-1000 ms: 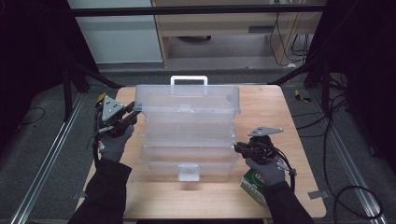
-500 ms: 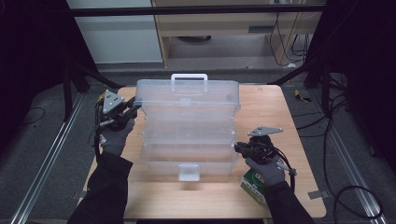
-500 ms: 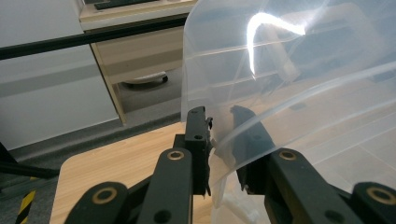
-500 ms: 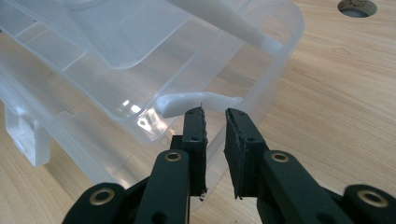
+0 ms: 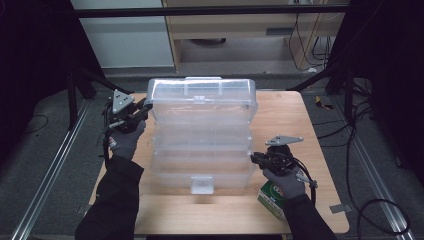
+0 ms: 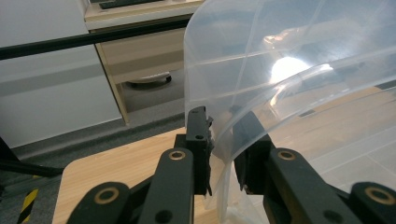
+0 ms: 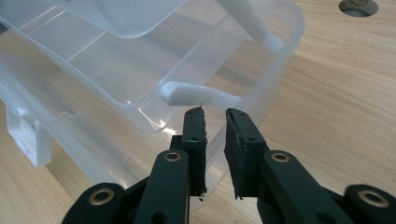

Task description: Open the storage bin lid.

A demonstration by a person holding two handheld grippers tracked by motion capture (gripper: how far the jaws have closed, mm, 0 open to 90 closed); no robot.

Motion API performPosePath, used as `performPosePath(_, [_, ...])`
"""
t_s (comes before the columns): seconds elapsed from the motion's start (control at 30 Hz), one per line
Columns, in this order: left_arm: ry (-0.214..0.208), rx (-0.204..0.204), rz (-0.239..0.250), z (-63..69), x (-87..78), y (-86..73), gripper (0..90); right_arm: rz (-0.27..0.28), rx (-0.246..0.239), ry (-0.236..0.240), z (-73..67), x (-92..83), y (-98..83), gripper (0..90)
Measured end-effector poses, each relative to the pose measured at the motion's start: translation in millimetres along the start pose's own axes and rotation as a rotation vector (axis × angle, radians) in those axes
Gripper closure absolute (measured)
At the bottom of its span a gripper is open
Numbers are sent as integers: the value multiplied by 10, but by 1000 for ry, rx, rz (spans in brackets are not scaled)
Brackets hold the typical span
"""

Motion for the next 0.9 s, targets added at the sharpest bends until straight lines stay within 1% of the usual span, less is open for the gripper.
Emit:
performPosePath(0.13, [10,4,-4,-5,36,33,769,-1,-2,0,1,2,1,781])
performPosePath(0.33, [10,-10,-7,-22,95,71,773,2,-9,-1,3,6,4,778])
performPosePath(0.47, [19,-9,-13,-30,137,99,774,0,-7,-2,3,10,4,776])
performPosePath(0.63, [24,-19,-14,-42,195,129,777,-2,-11,-5,6,11,4,776])
performPosePath(0.9, [34,-17,-29,-65,289,179,777,-7,-9,-4,-1,10,6,776])
Point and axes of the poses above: each handheld gripper's, and its own axes: x roughly forward along the jaws, y roughly out of its top, z roughly to its right, the point moved 8 cm from there along x, roughly forward along the jaws, and after that the axes turned 14 degrees about -x, right-handed, at the moved point
